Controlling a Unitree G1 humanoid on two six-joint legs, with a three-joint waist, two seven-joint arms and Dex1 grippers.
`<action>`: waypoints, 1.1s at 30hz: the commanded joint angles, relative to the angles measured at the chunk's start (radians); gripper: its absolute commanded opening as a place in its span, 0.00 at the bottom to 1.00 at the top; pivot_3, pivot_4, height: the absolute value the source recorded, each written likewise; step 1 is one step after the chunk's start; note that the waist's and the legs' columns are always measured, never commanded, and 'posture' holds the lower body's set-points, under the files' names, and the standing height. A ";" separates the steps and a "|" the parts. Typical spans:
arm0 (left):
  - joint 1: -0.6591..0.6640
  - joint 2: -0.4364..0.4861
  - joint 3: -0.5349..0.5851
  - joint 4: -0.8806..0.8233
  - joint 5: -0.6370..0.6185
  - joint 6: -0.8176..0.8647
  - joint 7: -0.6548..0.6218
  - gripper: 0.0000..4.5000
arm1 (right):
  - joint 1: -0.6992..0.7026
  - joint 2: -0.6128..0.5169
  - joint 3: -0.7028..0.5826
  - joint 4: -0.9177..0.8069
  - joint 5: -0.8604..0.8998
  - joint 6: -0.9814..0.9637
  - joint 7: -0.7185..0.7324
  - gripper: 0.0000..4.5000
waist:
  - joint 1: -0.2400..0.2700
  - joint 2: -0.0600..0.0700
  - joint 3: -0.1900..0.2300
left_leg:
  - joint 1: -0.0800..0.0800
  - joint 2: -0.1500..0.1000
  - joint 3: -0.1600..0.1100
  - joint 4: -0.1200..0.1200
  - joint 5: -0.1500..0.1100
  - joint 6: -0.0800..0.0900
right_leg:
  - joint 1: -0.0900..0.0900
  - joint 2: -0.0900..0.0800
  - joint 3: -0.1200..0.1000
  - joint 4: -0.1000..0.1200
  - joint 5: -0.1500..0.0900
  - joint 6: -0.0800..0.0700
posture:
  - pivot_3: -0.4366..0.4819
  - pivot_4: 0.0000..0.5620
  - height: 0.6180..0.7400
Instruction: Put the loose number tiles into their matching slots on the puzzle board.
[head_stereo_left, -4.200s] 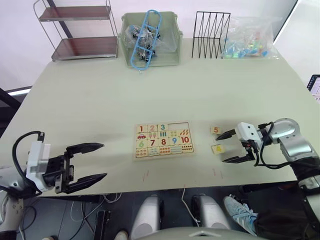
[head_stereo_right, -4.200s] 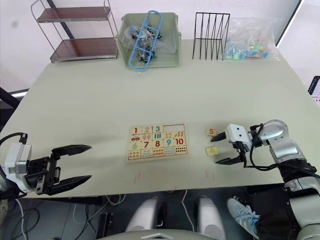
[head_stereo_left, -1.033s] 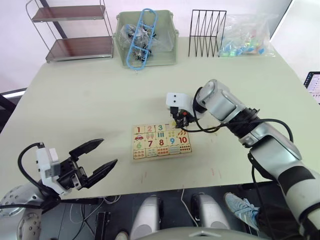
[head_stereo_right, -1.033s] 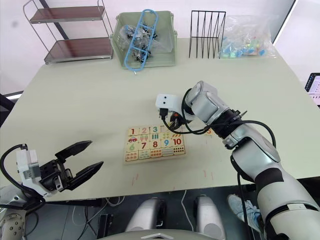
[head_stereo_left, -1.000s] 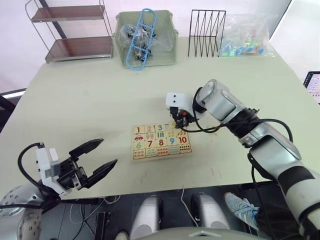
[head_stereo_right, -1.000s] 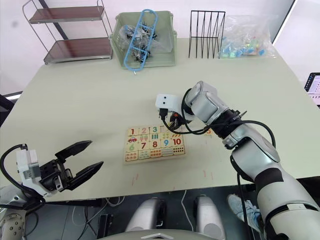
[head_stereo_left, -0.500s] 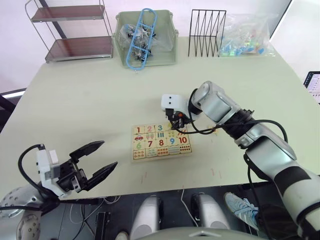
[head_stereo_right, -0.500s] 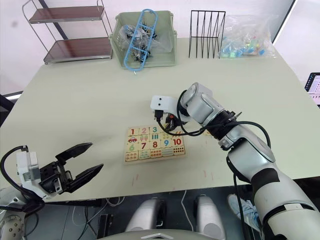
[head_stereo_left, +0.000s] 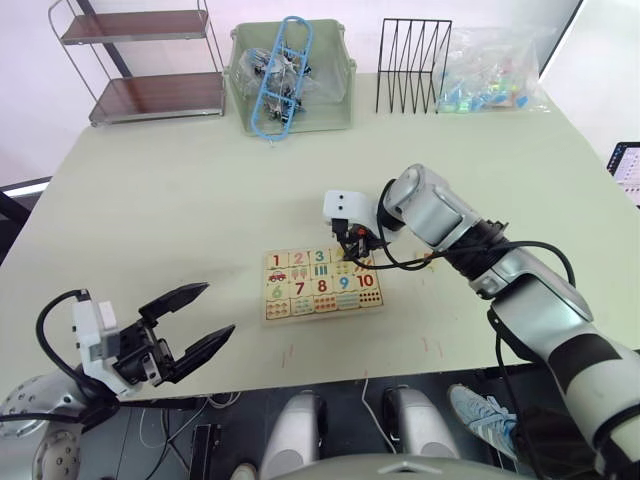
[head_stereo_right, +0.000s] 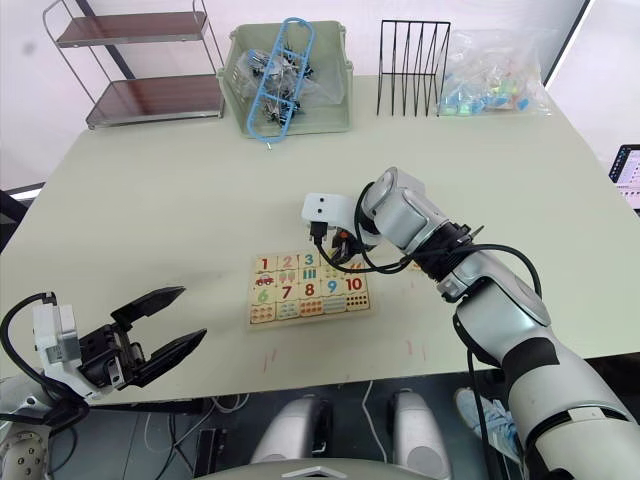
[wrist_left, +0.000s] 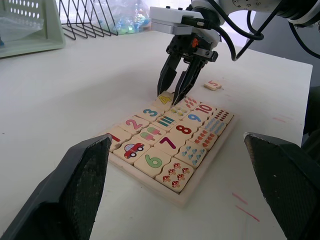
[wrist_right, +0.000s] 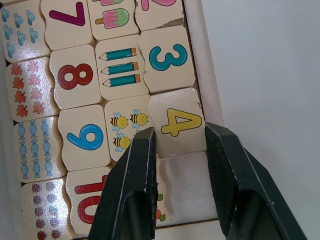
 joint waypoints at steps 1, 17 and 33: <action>0.003 0.000 0.018 -0.009 -0.011 -0.016 -0.002 1.00 | -0.002 0.004 -0.013 -0.010 -0.006 -0.005 0.001 0.19 | 0.000 0.000 0.000 | 0.000 0.000 0.000 0.000 0.000 0.000 | 0.000 0.000 0.000 0.000 0.000 0.000 | 0.48 0.27 1.00; 0.002 -0.006 0.012 -0.009 -0.004 -0.019 0.005 1.00 | 0.008 -0.004 -0.007 -0.011 -0.009 -0.026 0.018 0.80 | 0.000 0.000 0.000 | 0.000 -0.001 0.000 -0.003 0.000 -0.001 | -0.002 -0.008 -0.005 -0.001 0.000 0.000 | 0.48 0.27 1.00; -0.010 0.001 0.011 -0.010 -0.004 -0.017 0.008 1.00 | 0.041 -0.065 -0.107 -0.098 0.069 -0.028 0.057 1.00 | 0.001 0.000 0.000 | -0.003 -0.002 0.000 -0.005 0.000 -0.001 | -0.005 -0.008 -0.010 -0.001 0.000 0.000 | 0.48 0.27 1.00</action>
